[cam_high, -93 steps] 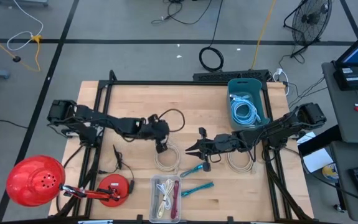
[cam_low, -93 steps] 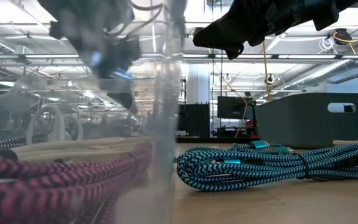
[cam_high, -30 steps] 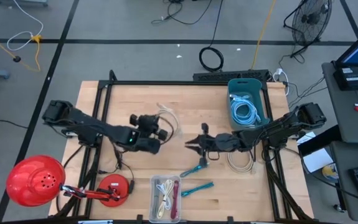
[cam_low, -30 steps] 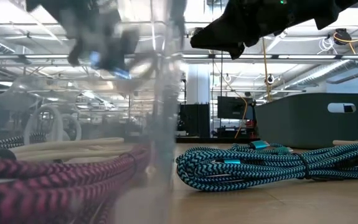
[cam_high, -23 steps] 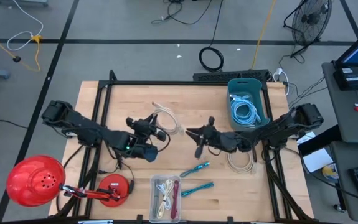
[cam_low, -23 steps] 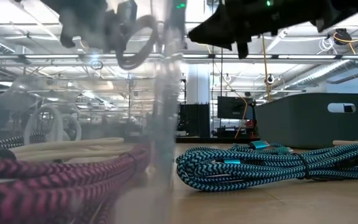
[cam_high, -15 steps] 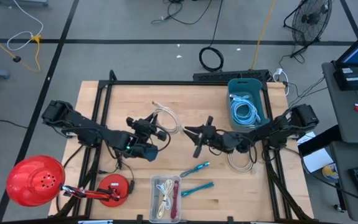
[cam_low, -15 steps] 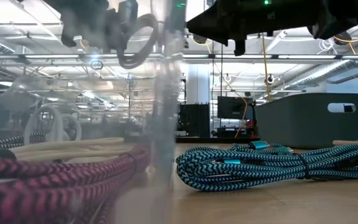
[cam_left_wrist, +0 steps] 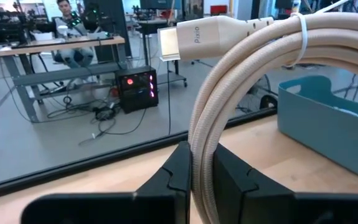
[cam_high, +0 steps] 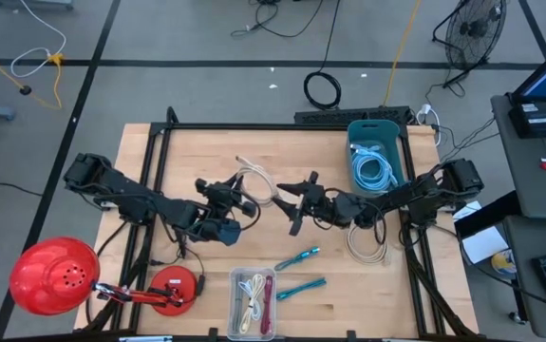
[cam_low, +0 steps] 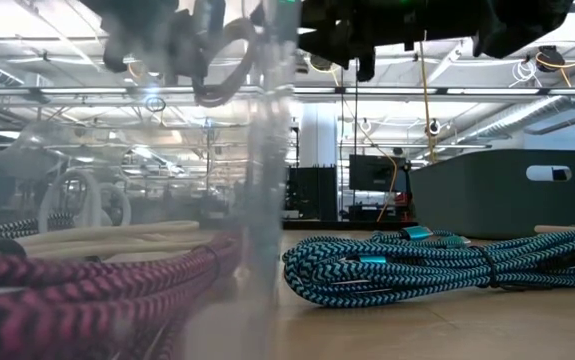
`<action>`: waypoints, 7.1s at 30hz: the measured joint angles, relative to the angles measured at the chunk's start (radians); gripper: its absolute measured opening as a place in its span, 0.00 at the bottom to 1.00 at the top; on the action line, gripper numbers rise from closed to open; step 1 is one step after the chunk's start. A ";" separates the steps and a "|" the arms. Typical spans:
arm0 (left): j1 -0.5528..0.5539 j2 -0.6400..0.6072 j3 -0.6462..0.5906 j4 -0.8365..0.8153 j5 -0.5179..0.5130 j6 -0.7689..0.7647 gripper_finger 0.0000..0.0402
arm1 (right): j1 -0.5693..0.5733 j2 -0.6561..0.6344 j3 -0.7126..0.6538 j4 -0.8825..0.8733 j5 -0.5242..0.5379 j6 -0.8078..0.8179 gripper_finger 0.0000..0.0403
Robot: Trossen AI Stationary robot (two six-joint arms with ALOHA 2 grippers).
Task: Pick & Place USB Port
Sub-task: Put the left light brown usb cable into the blue bin, then put the top blue charger cable into the transparent bin
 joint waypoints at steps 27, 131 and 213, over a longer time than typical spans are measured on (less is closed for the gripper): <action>-0.040 0.000 0.001 0.118 -0.028 0.156 0.19 | -0.035 -0.039 0.000 -0.090 0.145 -0.092 0.02; -0.055 0.000 0.001 0.118 0.011 0.262 0.06 | -1.118 -0.845 -0.207 -1.671 -0.189 0.255 0.39; -0.054 0.000 0.000 0.111 0.115 0.334 0.06 | 0.182 0.048 0.036 -0.921 -0.457 0.122 0.48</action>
